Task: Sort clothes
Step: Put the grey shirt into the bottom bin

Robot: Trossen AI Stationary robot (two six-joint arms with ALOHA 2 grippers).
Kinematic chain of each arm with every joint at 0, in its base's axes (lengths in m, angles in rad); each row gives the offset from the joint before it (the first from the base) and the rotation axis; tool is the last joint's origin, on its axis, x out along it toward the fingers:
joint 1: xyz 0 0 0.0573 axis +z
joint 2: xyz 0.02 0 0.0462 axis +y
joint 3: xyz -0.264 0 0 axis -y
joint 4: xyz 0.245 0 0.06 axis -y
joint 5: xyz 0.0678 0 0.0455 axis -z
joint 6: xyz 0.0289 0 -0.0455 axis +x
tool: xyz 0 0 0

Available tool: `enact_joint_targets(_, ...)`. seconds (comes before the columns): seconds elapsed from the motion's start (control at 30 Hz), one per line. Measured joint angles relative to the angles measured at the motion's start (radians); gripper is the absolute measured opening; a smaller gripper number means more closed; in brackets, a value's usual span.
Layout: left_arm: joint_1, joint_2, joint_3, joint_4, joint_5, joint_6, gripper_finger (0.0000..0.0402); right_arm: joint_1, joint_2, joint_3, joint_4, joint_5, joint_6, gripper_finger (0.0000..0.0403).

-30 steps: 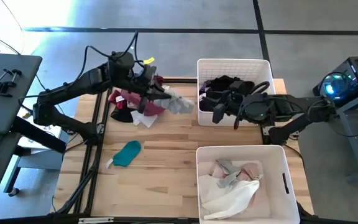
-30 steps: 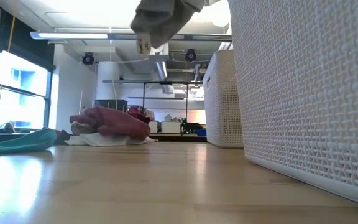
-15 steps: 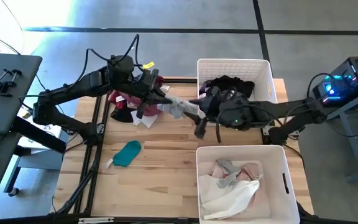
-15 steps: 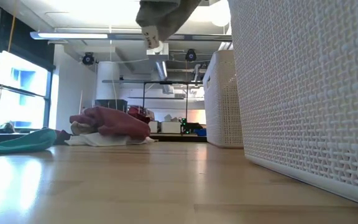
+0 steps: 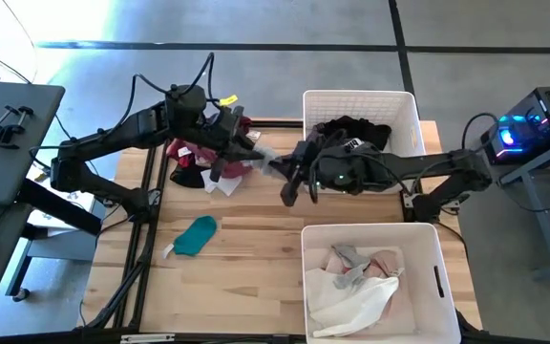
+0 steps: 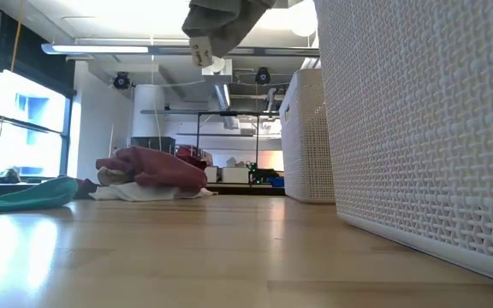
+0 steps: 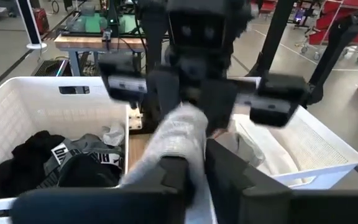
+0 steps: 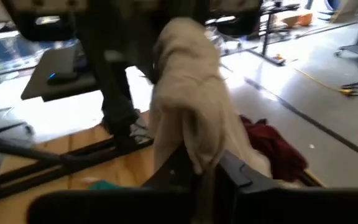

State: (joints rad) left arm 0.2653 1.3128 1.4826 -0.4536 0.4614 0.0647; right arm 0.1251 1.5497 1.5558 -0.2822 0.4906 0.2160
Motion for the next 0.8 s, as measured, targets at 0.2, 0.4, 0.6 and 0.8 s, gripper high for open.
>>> enact_joint_targets(0.2,0.019,0.000,0.000,-0.084,-0.025,0.034,0.0115,0.091,-0.081,0.000,-0.028,0.044,0.091,0.0012)
enact_joint_targets(0.4,0.048,0.000,0.000,-0.162,-0.093,0.031,0.0144,0.248,-0.187,0.000,-0.251,-0.153,0.441,0.0008)
enact_joint_targets(0.6,0.056,0.000,0.000,-0.166,-0.101,0.064,0.0144,0.433,-0.225,0.001,-0.497,-0.347,0.972,0.0004)
enact_joint_targets(0.8,0.056,0.000,0.000,-0.167,-0.152,0.071,0.0144,0.574,-0.209,0.001,-0.750,-0.468,1.392,0.0002)
